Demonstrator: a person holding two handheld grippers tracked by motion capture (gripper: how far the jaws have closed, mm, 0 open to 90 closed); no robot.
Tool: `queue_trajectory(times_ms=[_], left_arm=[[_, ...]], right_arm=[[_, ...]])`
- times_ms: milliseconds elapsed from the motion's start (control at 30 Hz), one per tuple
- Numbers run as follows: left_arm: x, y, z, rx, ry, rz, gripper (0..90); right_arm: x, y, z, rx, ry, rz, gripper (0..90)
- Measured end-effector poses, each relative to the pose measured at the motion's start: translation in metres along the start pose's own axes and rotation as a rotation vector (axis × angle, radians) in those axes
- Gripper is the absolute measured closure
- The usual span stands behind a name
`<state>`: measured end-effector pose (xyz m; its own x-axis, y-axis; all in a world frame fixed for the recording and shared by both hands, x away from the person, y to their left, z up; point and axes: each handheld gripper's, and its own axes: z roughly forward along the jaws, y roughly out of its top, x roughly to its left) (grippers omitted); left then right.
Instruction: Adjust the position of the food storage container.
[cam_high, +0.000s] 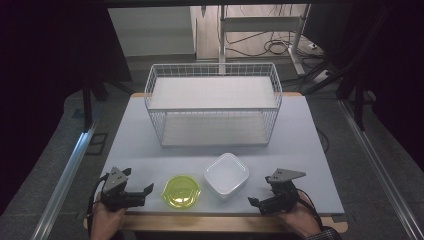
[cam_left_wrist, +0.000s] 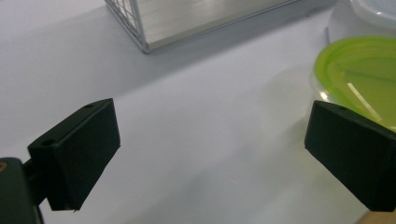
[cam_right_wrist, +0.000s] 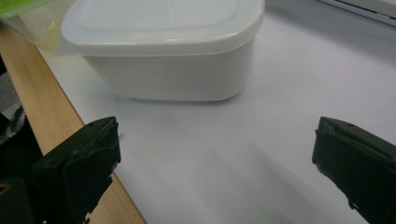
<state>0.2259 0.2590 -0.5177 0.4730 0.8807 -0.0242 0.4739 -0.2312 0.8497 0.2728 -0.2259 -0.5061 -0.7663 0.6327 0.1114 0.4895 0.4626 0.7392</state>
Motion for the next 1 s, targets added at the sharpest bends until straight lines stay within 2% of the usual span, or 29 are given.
queue_trajectory(times_ms=[67, 100, 133, 200, 233, 267, 300, 400, 433, 500, 600, 800, 833, 900, 1000], left_arm=[[0.004, 0.001, -0.001, 0.007, -0.014, -0.042, 4.6], [0.004, 0.001, -0.001, 0.007, -0.014, -0.042, 5.1], [0.005, 0.003, -0.002, 0.021, -0.043, -0.082, 5.6], [0.005, 0.004, -0.001, 0.03, -0.084, -0.109, 6.4], [0.005, 0.004, -0.001, 0.03, -0.084, -0.109, 6.0], [0.003, 0.006, -0.001, 0.04, -0.109, -0.119, 5.5], [0.002, 0.007, -0.001, 0.044, -0.112, -0.116, 5.0], [-0.001, 0.01, -0.002, 0.051, -0.104, -0.109, 2.6], [-0.003, 0.012, -0.004, 0.045, -0.126, -0.11, 1.0], [-0.004, 0.014, -0.005, 0.044, -0.141, -0.113, 1.6], [-0.008, 0.017, -0.006, 0.039, -0.146, -0.093, 4.7], [-0.022, 0.027, -0.015, -0.017, -0.183, -0.049, 14.1], [-0.033, 0.034, -0.019, -0.044, -0.205, -0.017, 15.5], [-0.046, 0.04, -0.022, -0.062, -0.242, 0.01, 18.0], [-0.07, 0.046, -0.019, -0.057, -0.29, 0.066, 23.7]], right_arm=[[-0.001, 0.0, -0.002, -0.008, 0.004, 0.019, 1.3], [-0.001, 0.0, -0.002, -0.008, 0.004, 0.019, 1.3], [-0.003, 0.0, -0.004, -0.018, 0.005, 0.039, 1.4], [-0.004, 0.0, -0.004, -0.021, -0.004, 0.048, 2.0], [-0.004, 0.0, -0.004, -0.021, -0.004, 0.048, 2.0], [-0.004, 0.0, -0.004, -0.017, -0.01, 0.051, 3.5], [-0.004, 0.0, -0.004, -0.016, -0.01, 0.054, 4.1], [-0.005, 0.0, -0.005, -0.027, -0.004, 0.073, 5.9], [-0.005, 0.0, -0.006, -0.035, -0.002, 0.078, 6.6], [-0.006, 0.001, -0.008, -0.05, -0.001, 0.087, 7.6], [-0.007, 0.001, -0.01, -0.064, 0.001, 0.095, 9.8], [-0.005, 0.001, -0.013, -0.075, -0.007, 0.089, 13.9], [-0.006, 0.002, -0.014, -0.078, -0.013, 0.087, 15.5], [-0.006, 0.002, -0.014, -0.079, -0.014, 0.086, 16.7], [-0.006, 0.003, -0.013, -0.075, -0.013, 0.084, 18.3]])
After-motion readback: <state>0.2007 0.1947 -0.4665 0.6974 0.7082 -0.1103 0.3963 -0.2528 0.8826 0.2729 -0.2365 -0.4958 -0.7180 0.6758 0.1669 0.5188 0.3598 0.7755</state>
